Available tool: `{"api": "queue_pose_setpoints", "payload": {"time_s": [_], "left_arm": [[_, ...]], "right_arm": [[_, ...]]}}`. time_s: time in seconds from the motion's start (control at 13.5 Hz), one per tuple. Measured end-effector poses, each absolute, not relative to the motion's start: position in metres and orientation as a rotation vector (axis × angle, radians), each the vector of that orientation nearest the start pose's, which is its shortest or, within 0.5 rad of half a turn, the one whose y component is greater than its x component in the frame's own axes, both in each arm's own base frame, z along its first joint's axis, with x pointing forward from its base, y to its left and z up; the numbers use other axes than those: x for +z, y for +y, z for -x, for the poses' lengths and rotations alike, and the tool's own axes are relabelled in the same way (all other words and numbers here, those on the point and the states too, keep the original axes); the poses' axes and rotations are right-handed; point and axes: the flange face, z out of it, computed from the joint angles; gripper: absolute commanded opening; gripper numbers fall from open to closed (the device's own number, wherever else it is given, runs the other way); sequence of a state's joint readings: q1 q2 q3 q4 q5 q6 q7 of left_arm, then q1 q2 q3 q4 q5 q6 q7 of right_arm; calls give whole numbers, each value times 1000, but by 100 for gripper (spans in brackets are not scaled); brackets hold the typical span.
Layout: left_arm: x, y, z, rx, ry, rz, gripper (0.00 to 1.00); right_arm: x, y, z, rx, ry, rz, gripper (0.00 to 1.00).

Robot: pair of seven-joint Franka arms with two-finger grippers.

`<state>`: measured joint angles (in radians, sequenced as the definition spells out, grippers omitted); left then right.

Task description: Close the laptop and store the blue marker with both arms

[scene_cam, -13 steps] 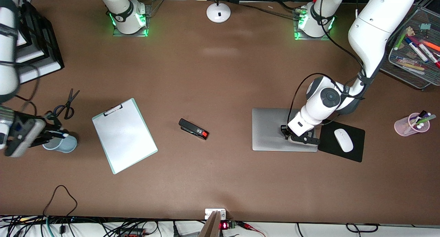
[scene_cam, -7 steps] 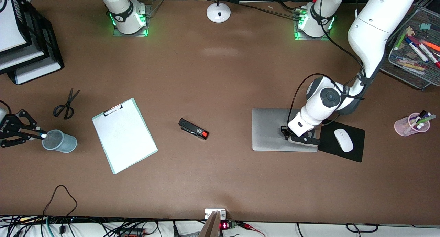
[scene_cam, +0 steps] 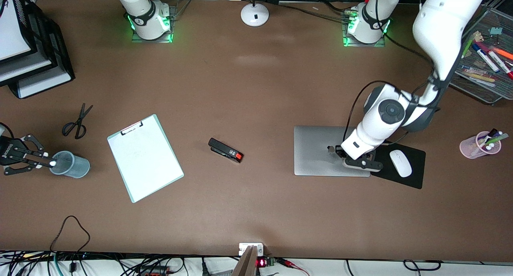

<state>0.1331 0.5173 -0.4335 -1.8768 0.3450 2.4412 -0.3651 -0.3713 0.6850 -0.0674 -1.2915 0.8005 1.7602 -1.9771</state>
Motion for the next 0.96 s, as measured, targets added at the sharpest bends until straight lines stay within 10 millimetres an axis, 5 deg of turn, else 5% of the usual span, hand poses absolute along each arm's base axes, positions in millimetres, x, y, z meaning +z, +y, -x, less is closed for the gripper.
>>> {"api": "queue_pose_setpoints", "payload": {"time_s": [0.15,0.3,0.45,0.82,0.96], "left_arm": [[308,-183,-608,-85,232,3068,14],[347,-195,-592,1,258,3000,63],[380,-203,-586,40,266,2960,95],[437,-199,-594,68,286,2943,100],[475,-195,-592,128,257,2990,100]], "right_arm": [[337,-244,-684,-846,-1566,2015,0],[324,-251,-681,-892,-1566,1977,0],[310,-260,-678,-926,-1564,1951,0],[278,-283,-664,-992,-1547,1891,4],[273,-288,-661,-993,-1538,1888,7]]}}
